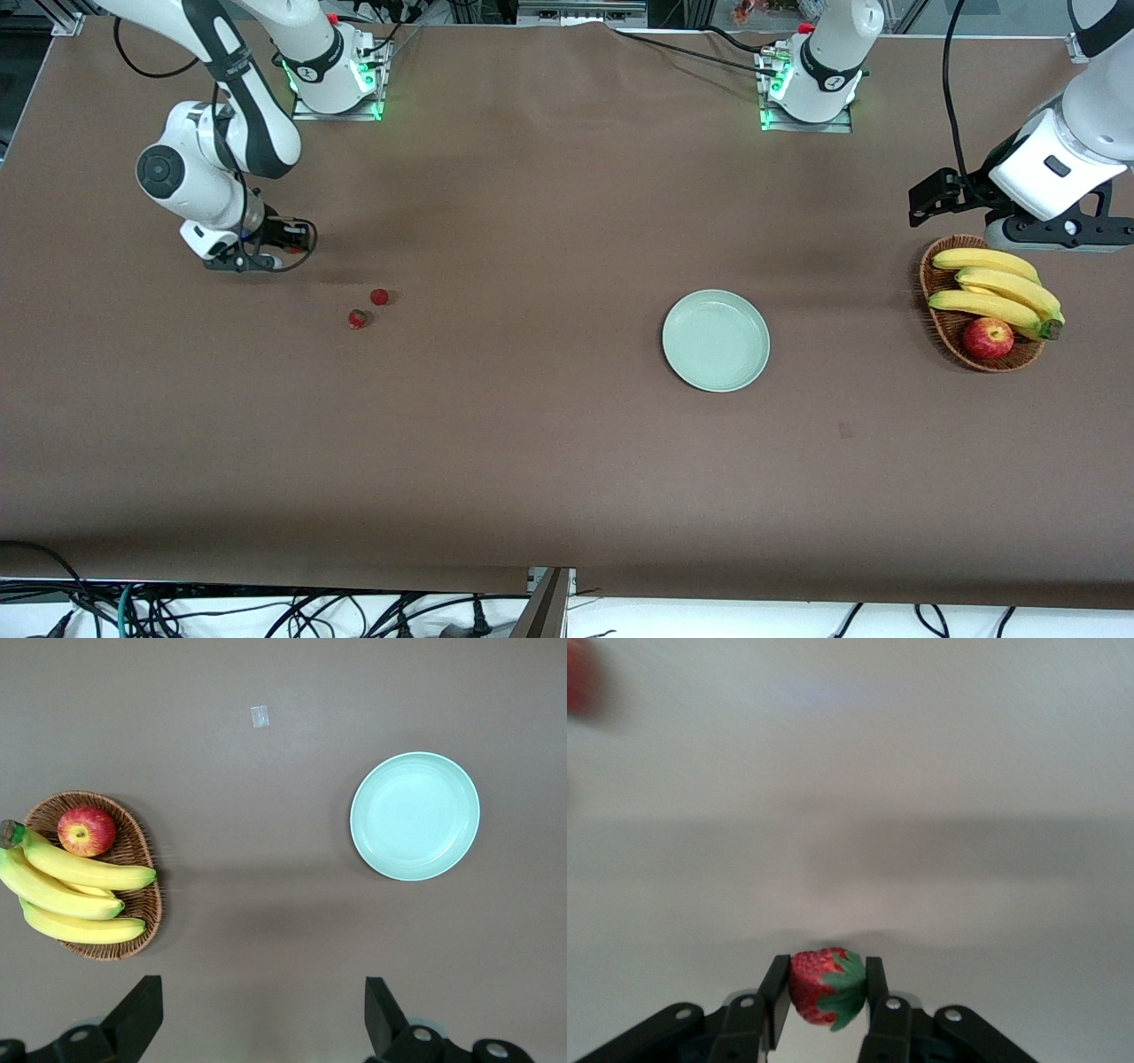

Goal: Collect all strawberries into plate
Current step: 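Carry the strawberry with the right gripper toward the green plate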

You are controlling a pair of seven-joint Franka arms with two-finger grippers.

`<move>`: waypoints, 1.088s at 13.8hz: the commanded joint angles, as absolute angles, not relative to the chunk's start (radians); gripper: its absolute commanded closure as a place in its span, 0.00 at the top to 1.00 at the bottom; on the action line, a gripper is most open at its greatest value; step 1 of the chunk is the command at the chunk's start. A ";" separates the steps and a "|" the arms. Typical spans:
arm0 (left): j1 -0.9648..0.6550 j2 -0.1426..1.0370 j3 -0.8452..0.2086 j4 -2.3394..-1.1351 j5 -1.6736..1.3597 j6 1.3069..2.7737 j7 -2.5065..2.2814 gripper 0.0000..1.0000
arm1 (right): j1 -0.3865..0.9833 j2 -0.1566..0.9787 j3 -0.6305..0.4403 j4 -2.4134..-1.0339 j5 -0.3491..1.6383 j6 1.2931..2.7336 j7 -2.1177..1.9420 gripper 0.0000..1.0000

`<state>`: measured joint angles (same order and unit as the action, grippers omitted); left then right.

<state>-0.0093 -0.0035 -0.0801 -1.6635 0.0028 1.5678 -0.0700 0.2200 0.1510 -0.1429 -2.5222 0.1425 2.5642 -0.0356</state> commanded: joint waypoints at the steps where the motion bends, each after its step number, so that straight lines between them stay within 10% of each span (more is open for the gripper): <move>1: -0.011 0.006 -0.080 -1.631 -0.003 1.542 -0.055 1.00 | 0.265 0.217 0.010 -2.302 0.184 2.452 0.191 0.04; 10: -0.011 0.006 -0.084 -1.631 -0.003 1.540 -0.061 1.00 | 0.714 0.794 0.123 -1.403 0.181 2.373 1.158 0.06; 15: -0.011 0.006 -0.084 -1.631 -0.003 1.540 -0.063 1.00 | 0.845 0.914 0.123 -1.333 0.178 2.628 1.393 0.13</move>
